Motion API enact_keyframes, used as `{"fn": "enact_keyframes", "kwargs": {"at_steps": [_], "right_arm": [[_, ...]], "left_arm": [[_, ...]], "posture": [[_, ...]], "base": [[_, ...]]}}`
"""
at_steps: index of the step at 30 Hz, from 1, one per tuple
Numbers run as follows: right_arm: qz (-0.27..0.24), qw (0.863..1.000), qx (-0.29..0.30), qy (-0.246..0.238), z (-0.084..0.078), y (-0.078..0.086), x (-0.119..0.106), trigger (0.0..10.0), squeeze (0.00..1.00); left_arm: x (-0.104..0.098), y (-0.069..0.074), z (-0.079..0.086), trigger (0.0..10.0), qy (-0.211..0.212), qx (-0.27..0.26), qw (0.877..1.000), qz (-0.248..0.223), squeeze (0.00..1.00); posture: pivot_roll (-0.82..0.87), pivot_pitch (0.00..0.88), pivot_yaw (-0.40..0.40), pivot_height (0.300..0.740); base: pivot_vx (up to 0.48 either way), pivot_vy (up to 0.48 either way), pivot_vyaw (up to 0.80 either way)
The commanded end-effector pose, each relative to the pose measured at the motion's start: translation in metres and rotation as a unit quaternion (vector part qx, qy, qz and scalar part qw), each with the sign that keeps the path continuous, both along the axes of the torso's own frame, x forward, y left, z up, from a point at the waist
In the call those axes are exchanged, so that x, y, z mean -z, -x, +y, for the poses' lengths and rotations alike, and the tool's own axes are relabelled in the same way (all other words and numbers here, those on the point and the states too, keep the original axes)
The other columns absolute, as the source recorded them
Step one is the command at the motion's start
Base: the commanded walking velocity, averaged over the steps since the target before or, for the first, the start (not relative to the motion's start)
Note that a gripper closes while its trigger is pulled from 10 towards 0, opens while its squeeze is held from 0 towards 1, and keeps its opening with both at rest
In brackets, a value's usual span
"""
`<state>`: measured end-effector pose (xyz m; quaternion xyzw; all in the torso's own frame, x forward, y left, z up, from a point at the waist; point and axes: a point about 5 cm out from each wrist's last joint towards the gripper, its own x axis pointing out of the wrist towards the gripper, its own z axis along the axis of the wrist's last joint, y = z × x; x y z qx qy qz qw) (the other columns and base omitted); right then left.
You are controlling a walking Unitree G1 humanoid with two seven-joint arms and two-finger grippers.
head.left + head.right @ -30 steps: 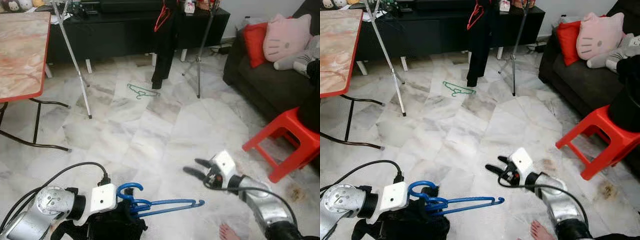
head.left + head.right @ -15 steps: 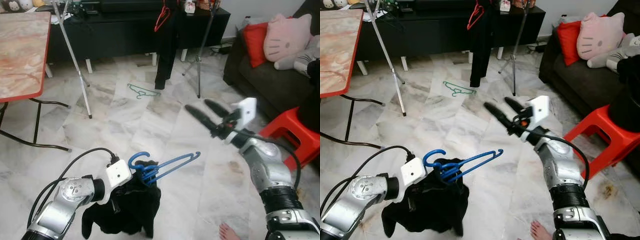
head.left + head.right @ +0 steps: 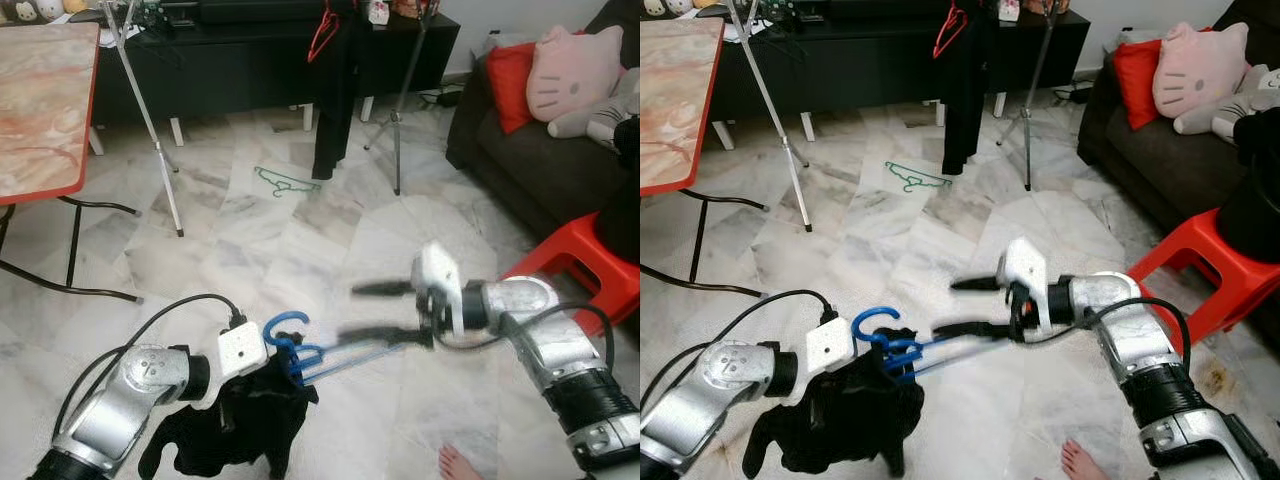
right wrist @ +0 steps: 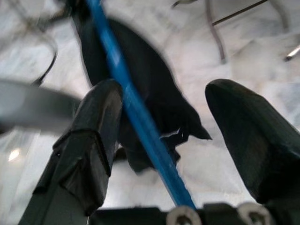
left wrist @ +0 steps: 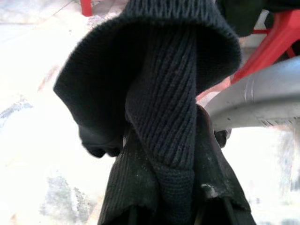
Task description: Hang hanger
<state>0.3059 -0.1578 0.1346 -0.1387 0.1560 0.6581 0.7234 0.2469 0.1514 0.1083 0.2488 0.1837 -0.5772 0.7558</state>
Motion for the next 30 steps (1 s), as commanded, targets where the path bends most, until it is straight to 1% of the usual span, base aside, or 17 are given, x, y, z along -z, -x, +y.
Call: {"fn": "enact_keyframes", "kwargs": {"at_steps": [1, 3, 5, 7, 9, 10, 12, 18, 22, 27, 30], "right_arm": [[-0.001, 0.999, -0.025, 0.043, -0.003, -0.001, 0.003, 10.0, 0.00], [-0.003, 0.997, -0.038, 0.073, -0.001, -0.001, 0.008, 10.0, 0.00], [-0.016, 0.993, -0.049, 0.103, 0.006, 0.000, 0.017, 10.0, 0.00], [-0.013, 0.993, -0.050, 0.102, 0.008, 0.000, 0.019, 10.0, 0.00], [-0.015, 0.995, -0.052, 0.089, 0.015, 0.001, 0.020, 10.0, 0.00], [-0.015, 0.995, -0.052, 0.089, 0.015, 0.001, 0.020, 10.0, 0.00], [-0.018, 0.996, -0.047, 0.074, 0.020, 0.000, 0.021, 10.0, 0.00], [-0.015, 0.996, -0.060, 0.064, 0.022, 0.001, 0.021, 10.0, 0.00], [0.007, 0.994, -0.086, 0.059, 0.023, 0.007, 0.024, 10.0, 0.00], [0.016, 0.995, -0.088, 0.043, 0.027, 0.008, 0.026, 10.0, 0.00], [0.020, 0.995, -0.092, 0.043, 0.028, 0.009, 0.027, 10.0, 0.00]], "left_arm": [[-0.003, 0.004, -0.006, 10.0, 0.000, 0.028, 1.000, 0.004, 0.00], [-0.004, 0.003, -0.006, 10.0, -0.009, 0.029, 1.000, 0.004, 0.00], [-0.009, 0.004, -0.008, 10.0, -0.011, 0.033, 0.999, 0.003, 0.00], [-0.011, 0.004, -0.010, 10.0, -0.008, 0.036, 0.999, 0.005, 0.00], [-0.014, 0.005, -0.012, 10.0, -0.008, 0.044, 0.999, 0.007, 0.00], [-0.014, 0.005, -0.012, 10.0, -0.008, 0.044, 0.999, 0.007, 0.00], [-0.013, 0.006, -0.012, 10.0, -0.014, 0.049, 0.999, 0.011, 0.00], [-0.013, 0.006, -0.015, 10.0, -0.013, 0.053, 0.998, 0.015, 0.00], [-0.015, 0.003, -0.018, 10.0, -0.007, 0.051, 0.999, 0.013, 0.00], [-0.015, 0.003, -0.020, 10.0, -0.005, 0.052, 0.999, 0.013, 0.00], [-0.015, 0.003, -0.021, 10.0, -0.005, 0.052, 0.999, 0.012, 0.00]], "posture": [[-0.01, 0.104, -0.101, 0.740], [-0.01, 0.104, -0.099, 0.740], [-0.01, 0.100, -0.096, 0.740], [-0.01, 0.100, -0.096, 0.740], [0.00, 0.098, -0.091, 0.740], [0.00, 0.098, -0.091, 0.740], [0.00, 0.092, -0.087, 0.740], [-0.01, 0.086, -0.086, 0.740], [-0.01, 0.086, -0.087, 0.740], [0.00, 0.084, -0.090, 0.740], [0.00, 0.085, -0.091, 0.740]], "base": [[0.000, 0.000, 0.00], [0.000, 0.000, 0.00], [0.000, 0.000, 0.00], [0.000, 0.000, 0.00], [0.000, 0.000, 0.00], [0.000, 0.000, 0.00], [0.000, 0.000, 0.00], [0.000, 0.000, 0.00], [0.000, 0.000, 0.00], [0.000, 0.000, 0.00], [0.000, 0.000, 0.00]]}}
